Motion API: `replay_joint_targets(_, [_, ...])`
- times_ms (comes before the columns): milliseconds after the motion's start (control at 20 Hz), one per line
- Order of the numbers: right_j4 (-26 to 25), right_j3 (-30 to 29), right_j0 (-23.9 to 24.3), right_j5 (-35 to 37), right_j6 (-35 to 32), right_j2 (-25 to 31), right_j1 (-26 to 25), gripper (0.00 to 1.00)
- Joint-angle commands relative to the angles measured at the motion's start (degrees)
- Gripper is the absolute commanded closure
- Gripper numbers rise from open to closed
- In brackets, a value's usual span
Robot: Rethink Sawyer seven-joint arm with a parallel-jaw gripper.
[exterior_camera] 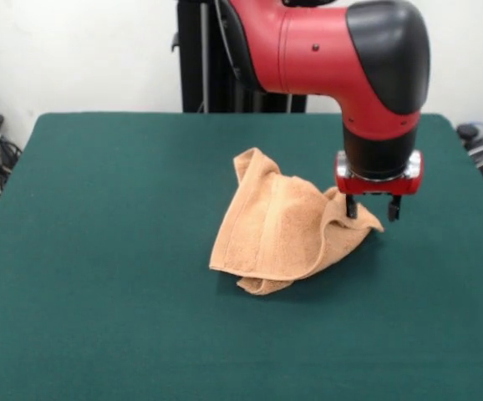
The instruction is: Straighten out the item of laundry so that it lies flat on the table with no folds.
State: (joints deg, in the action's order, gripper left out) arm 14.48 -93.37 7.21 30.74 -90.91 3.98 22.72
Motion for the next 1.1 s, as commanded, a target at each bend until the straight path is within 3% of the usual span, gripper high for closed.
replay_joint_targets(50, [-1.24,-0.14,0.39,-4.23,-6.88,4.13,-4.63,0.0])
replay_joint_targets(650, [-0.87,-1.17,-1.2,-3.57,-9.18,2.42,-2.49,0.0])
replay_joint_targets(700, [-0.94,-1.01,-1.38,-3.28,-9.22,2.18,-2.47,1.0])
replay_joint_targets(1100, [-1.04,-0.69,-2.3,-3.22,-9.92,1.21,-2.27,1.0])
